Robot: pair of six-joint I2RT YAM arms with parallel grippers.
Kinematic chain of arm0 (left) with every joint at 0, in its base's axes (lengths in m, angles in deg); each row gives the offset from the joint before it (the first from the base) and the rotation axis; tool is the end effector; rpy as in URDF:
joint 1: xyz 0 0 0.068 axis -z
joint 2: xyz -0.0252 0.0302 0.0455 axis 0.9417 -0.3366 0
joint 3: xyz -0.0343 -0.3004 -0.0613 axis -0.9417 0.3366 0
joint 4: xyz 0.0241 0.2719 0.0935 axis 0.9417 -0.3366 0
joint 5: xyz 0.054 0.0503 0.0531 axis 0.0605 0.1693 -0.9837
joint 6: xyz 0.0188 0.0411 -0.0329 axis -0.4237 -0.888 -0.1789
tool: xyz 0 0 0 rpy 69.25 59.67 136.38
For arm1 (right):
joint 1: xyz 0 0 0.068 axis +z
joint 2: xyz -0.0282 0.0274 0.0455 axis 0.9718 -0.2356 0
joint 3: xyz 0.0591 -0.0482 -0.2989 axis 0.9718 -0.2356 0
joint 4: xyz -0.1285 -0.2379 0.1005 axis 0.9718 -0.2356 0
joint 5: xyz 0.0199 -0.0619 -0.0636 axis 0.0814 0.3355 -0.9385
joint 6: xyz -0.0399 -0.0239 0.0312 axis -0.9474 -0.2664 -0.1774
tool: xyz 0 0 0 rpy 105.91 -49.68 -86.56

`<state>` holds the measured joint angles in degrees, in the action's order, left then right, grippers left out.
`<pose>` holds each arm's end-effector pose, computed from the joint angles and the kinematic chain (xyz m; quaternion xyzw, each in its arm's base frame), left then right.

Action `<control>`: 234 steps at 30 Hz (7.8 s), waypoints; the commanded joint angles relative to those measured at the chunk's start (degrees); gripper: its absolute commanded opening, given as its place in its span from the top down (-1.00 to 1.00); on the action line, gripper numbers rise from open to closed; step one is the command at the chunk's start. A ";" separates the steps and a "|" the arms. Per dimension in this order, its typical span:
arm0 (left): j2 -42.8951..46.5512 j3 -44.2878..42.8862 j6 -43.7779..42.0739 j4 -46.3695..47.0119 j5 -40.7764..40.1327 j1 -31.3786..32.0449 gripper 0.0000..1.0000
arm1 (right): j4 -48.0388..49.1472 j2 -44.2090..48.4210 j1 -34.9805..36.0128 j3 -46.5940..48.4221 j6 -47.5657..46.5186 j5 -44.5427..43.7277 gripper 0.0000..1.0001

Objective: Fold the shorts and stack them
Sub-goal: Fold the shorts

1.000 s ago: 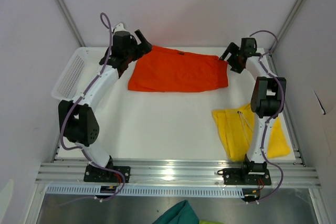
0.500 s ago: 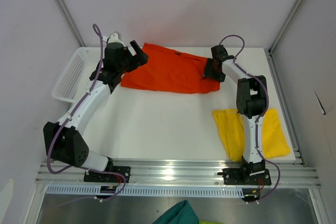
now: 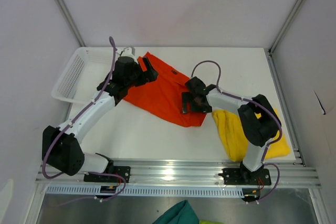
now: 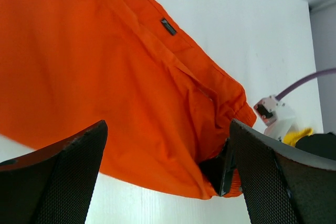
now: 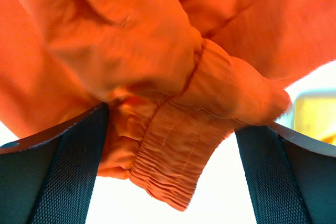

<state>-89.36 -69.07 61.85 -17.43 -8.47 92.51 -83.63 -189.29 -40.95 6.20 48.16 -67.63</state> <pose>0.3114 -0.1250 0.3516 -0.1018 0.8480 -0.2277 0.4676 0.3302 0.2278 0.1858 -0.0612 0.9746 0.0418 0.2115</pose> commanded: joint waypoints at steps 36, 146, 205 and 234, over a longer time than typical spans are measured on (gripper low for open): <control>-27.77 -15.09 -41.32 6.99 11.68 20.28 -0.89 | 19.14 1.96 -26.28 -7.13 -5.02 26.73 -0.40; -50.37 -39.97 -36.33 3.03 7.02 22.48 1.00 | 43.58 16.20 -29.01 -25.34 1.14 34.20 0.05; -59.77 -48.14 -32.55 -4.61 8.87 22.21 1.00 | 36.10 -1.12 -30.76 -16.63 9.66 41.93 -0.72; -52.31 -39.81 -30.97 0.21 8.26 20.20 0.40 | 39.36 0.64 -26.72 -18.74 15.64 40.70 0.88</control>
<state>-147.48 -112.50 29.22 -19.70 -0.88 114.06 -41.58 -189.90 -68.19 -13.97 65.49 -24.61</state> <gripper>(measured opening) 0.236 0.111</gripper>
